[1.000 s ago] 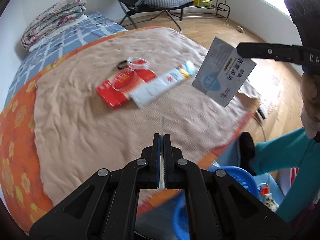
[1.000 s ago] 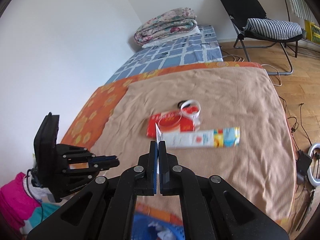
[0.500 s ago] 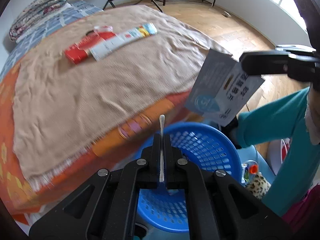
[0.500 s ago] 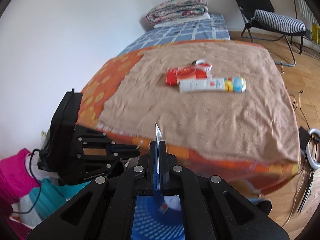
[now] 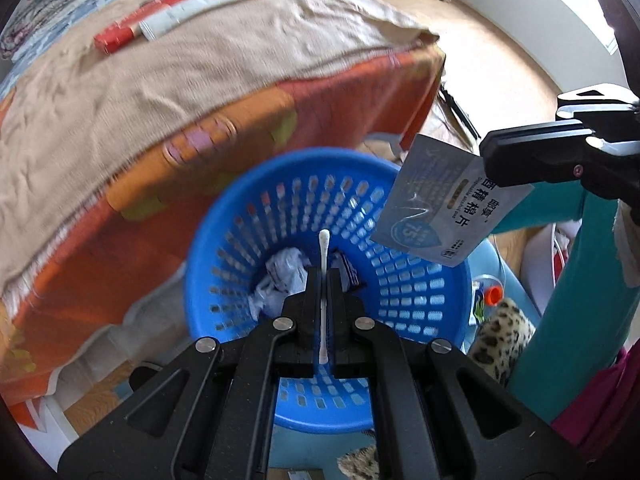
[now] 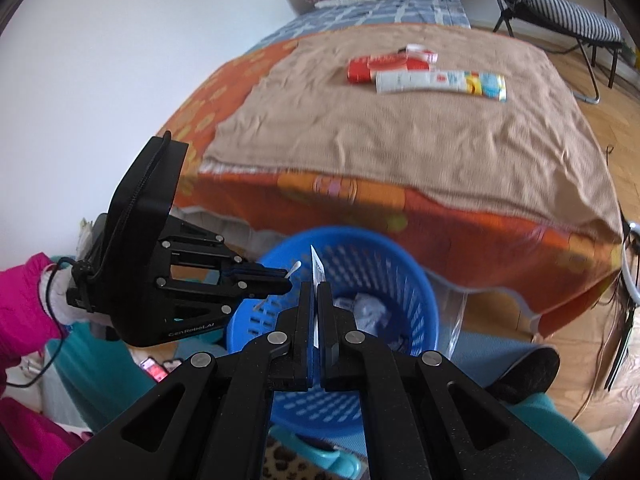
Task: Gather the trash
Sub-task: 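Carry the swab and tag over the blue basket and open both tools, then move both tools back over the blanket toward the red box and tube packet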
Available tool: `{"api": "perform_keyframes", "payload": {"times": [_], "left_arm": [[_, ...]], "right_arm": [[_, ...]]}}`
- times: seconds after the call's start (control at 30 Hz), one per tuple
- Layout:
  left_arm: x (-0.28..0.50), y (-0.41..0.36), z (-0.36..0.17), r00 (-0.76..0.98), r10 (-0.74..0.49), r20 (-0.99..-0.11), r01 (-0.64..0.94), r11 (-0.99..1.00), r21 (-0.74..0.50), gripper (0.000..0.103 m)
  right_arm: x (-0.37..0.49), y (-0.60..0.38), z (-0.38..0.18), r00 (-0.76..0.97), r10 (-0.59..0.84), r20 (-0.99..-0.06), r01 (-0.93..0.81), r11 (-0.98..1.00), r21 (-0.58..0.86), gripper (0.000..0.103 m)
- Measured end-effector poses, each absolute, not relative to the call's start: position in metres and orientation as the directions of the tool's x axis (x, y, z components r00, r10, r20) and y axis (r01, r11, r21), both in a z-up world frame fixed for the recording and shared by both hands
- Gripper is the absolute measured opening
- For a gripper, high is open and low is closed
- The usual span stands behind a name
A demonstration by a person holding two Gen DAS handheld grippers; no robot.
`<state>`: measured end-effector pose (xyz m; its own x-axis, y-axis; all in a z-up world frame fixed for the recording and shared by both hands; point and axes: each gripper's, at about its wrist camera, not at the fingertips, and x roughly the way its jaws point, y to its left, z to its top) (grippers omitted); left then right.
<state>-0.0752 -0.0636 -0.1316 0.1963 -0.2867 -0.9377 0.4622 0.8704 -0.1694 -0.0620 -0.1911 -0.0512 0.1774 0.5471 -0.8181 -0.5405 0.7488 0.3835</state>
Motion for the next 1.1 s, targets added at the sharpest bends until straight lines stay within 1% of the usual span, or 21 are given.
{"api": "perform_keyframes", "payload": {"times": [0.33, 0.37, 0.4, 0.43, 0.47, 0.5, 0.7, 0.73, 0.8, 0.87, 0.93, 1.1], "left_arm": [[-0.088, -0.068, -0.157, 0.136, -0.254, -0.957, 0.467, 0.869, -0.164, 0.001], [-0.089, -0.067, -0.159, 0.128, -0.252, -0.959, 0.467, 0.869, -0.166, 0.005], [-0.089, -0.067, -0.160, 0.124, -0.250, -0.960, 0.466, 0.869, -0.166, 0.016], [-0.090, -0.066, -0.161, 0.124, -0.249, -0.961, 0.464, 0.870, -0.165, 0.025], [-0.090, -0.065, -0.161, 0.129, -0.248, -0.960, 0.464, 0.871, -0.163, 0.043], [-0.091, -0.064, -0.160, 0.136, -0.246, -0.960, 0.465, 0.871, -0.158, 0.050], [-0.092, -0.064, -0.161, 0.143, -0.230, -0.963, 0.475, 0.869, -0.137, 0.050], [-0.092, -0.064, -0.162, 0.142, -0.229, -0.963, 0.474, 0.870, -0.137, 0.050], [-0.092, -0.064, -0.162, 0.140, -0.230, -0.963, 0.475, 0.869, -0.138, 0.050], [-0.092, -0.064, -0.163, 0.139, -0.230, -0.963, 0.475, 0.869, -0.139, 0.050], [-0.093, -0.065, -0.163, 0.139, -0.229, -0.963, 0.476, 0.869, -0.137, 0.050], [-0.091, -0.064, -0.161, 0.142, -0.234, -0.962, 0.478, 0.867, -0.140, 0.050]], "right_arm": [[-0.074, -0.194, -0.081, 0.098, 0.502, -0.860, -0.513, 0.766, 0.388, 0.000], [-0.074, -0.194, -0.083, 0.097, 0.495, -0.863, -0.509, 0.770, 0.384, 0.000], [-0.074, -0.194, -0.083, 0.094, 0.490, -0.867, -0.507, 0.773, 0.382, 0.000], [-0.074, -0.194, -0.084, 0.092, 0.488, -0.868, -0.507, 0.773, 0.381, 0.000], [-0.074, -0.194, -0.085, 0.089, 0.482, -0.872, -0.507, 0.775, 0.377, 0.000], [-0.075, -0.194, -0.086, 0.089, 0.478, -0.874, -0.507, 0.777, 0.373, 0.000], [-0.071, -0.195, -0.092, 0.083, 0.439, -0.895, -0.496, 0.797, 0.345, 0.002], [-0.071, -0.195, -0.093, 0.080, 0.435, -0.897, -0.492, 0.800, 0.344, 0.005], [-0.070, -0.196, -0.093, 0.084, 0.427, -0.900, -0.493, 0.803, 0.335, 0.015], [-0.070, -0.196, -0.092, 0.099, 0.424, -0.900, -0.501, 0.803, 0.324, 0.038], [-0.071, -0.196, -0.089, 0.116, 0.425, -0.898, -0.504, 0.804, 0.315, 0.045], [-0.066, -0.195, -0.086, 0.129, 0.420, -0.898, -0.501, 0.809, 0.307, 0.045]]}}
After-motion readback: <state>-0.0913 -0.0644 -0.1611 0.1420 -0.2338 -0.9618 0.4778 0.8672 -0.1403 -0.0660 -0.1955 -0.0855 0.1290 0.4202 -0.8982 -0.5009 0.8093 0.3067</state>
